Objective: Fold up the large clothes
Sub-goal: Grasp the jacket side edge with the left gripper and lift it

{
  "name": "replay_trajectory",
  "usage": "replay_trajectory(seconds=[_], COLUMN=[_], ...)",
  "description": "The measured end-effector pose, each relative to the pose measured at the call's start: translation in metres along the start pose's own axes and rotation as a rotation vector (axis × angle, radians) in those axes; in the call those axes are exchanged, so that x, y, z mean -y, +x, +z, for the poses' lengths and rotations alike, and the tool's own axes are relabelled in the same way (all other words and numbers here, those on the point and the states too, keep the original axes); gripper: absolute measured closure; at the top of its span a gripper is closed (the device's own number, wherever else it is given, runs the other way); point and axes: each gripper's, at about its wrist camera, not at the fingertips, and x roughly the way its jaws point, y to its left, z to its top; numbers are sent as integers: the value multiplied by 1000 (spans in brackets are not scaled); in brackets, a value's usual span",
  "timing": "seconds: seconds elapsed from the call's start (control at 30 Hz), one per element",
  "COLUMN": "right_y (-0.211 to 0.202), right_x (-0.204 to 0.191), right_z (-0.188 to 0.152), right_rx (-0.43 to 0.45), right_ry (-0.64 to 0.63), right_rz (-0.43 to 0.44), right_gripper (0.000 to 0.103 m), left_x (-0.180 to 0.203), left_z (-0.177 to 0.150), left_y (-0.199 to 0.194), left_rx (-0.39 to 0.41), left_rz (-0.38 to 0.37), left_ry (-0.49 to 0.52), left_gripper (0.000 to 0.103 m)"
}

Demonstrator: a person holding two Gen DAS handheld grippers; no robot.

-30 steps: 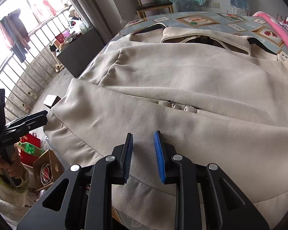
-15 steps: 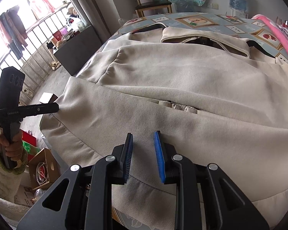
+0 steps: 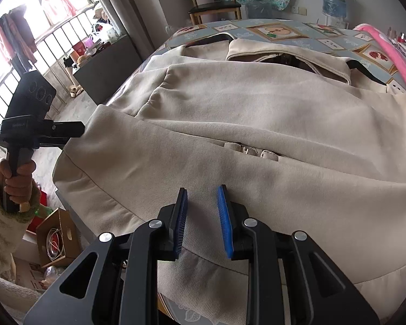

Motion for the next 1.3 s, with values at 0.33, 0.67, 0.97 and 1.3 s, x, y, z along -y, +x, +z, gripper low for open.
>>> replay_trajectory(seconds=[0.33, 0.67, 0.97, 1.3], right_y=[0, -1, -24, -117], right_x=[0, 2, 28, 172], right_z=[0, -1, -7, -35], right_rx=[1, 5, 31, 152], right_ry=[-4, 4, 75, 357], right_rz=[-1, 8, 0, -125], right_gripper=[80, 80, 77, 55], left_x=[0, 53, 110, 103], left_z=[8, -12, -44, -53], left_y=[16, 38, 74, 79], left_rx=[-43, -9, 76, 83], left_rz=[-42, 461, 936, 1017], left_ry=[58, 314, 549, 495], left_gripper=[65, 89, 89, 88])
